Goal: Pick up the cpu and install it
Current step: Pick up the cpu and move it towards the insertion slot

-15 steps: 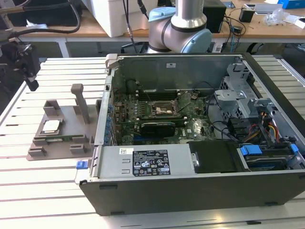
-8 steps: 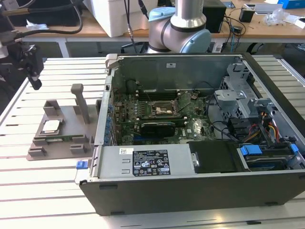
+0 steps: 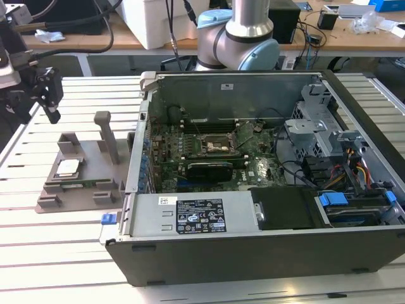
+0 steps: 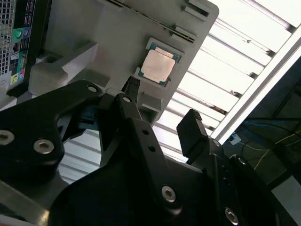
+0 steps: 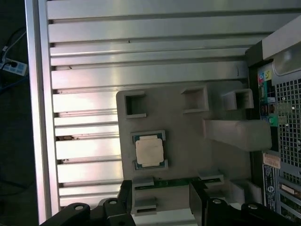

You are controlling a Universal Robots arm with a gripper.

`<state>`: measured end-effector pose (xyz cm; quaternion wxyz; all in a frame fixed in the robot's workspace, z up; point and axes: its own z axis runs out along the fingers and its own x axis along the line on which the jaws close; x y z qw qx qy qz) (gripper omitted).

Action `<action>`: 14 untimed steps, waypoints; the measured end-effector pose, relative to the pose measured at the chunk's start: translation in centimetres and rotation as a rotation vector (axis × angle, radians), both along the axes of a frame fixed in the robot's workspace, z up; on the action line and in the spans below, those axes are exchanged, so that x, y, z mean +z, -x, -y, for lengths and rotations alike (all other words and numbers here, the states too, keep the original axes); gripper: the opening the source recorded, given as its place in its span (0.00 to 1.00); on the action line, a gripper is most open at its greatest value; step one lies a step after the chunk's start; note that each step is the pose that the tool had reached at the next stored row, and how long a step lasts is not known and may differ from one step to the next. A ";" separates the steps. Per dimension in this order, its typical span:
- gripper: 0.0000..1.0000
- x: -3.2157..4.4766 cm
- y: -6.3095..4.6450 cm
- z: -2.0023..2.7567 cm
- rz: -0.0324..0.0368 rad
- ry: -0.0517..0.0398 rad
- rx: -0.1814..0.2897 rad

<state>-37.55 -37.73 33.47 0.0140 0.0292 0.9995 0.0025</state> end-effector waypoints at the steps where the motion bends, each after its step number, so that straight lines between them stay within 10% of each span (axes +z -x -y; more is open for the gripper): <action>1: 0.60 -0.21 0.0 -0.03 0.0001 0.0001 0.007; 14: 0.60 -2.36 0.1 -0.08 0.0001 0.0001 0.064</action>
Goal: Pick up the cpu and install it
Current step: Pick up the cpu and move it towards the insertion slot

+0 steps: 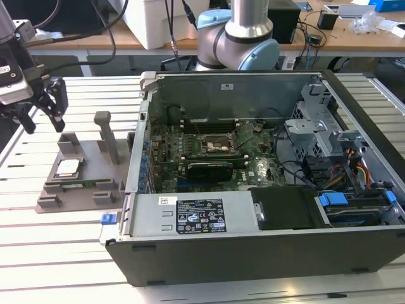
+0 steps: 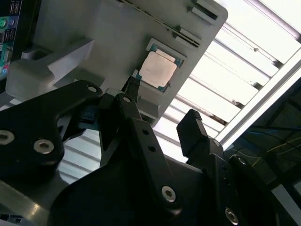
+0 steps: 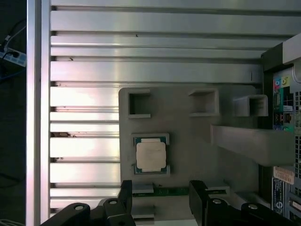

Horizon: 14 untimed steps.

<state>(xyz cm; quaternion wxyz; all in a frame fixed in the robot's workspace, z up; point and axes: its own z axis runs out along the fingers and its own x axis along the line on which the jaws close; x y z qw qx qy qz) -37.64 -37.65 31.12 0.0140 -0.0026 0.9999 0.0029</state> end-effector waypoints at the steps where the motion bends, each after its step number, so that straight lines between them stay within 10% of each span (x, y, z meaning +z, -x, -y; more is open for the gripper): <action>1: 0.60 -0.10 0.0 0.00 -0.0001 0.0000 0.000; 14: 0.60 -1.71 0.0 0.00 0.0000 0.0000 0.000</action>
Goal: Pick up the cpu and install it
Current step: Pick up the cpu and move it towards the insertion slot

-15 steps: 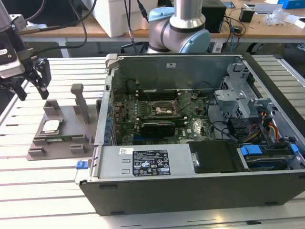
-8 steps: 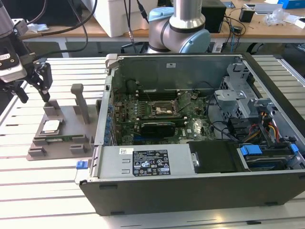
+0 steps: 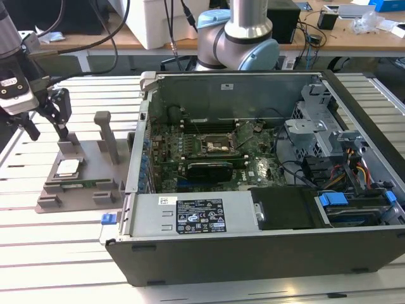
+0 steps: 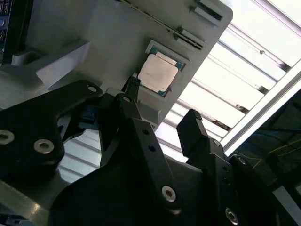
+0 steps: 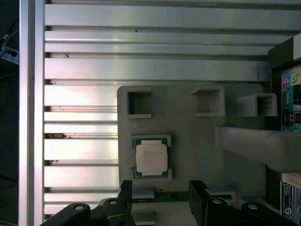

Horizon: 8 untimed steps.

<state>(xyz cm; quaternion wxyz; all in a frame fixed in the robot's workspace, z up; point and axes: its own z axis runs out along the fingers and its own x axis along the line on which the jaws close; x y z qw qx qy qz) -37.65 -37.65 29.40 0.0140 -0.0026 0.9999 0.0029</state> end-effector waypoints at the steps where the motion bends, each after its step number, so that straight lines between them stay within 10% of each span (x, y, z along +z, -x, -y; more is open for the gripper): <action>1: 0.60 -0.17 0.0 0.00 0.0000 0.0000 0.000; 8: 0.60 -0.97 0.0 0.00 0.0000 0.0000 0.000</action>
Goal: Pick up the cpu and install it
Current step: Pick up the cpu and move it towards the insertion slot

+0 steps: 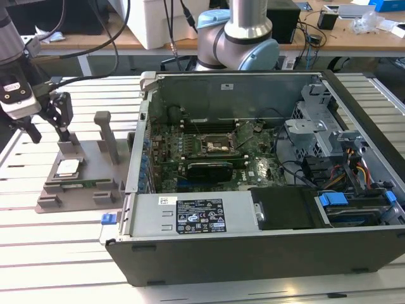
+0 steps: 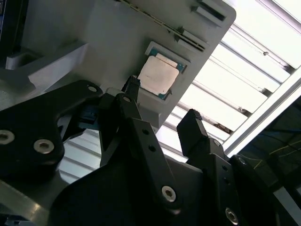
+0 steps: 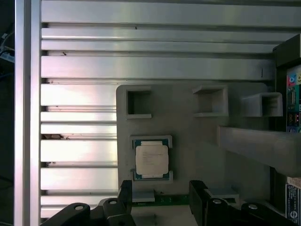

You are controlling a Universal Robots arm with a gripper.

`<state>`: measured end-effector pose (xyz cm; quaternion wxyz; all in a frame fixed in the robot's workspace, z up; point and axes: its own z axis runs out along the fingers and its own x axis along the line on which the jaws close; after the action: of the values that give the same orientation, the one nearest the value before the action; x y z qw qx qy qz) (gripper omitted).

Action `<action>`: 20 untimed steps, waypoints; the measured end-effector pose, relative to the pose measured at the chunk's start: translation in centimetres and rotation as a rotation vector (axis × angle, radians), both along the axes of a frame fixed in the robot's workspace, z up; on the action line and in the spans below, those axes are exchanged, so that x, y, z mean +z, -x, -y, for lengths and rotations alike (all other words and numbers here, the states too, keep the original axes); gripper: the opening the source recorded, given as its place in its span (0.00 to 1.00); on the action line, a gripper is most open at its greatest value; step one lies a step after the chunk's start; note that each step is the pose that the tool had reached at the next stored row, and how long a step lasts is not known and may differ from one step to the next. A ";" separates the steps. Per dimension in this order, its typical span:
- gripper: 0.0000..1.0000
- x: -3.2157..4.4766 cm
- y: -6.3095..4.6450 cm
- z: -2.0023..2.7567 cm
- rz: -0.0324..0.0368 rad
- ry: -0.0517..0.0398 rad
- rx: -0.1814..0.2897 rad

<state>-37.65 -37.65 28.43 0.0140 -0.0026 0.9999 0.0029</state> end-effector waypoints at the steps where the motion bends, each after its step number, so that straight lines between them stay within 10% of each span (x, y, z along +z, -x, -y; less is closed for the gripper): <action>1: 0.60 -0.15 0.0 0.00 0.0000 0.0000 0.000; 20: 0.60 -2.44 0.0 0.00 0.0000 0.0000 0.000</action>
<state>-37.65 -37.65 25.99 0.0140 -0.0026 0.9999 0.0029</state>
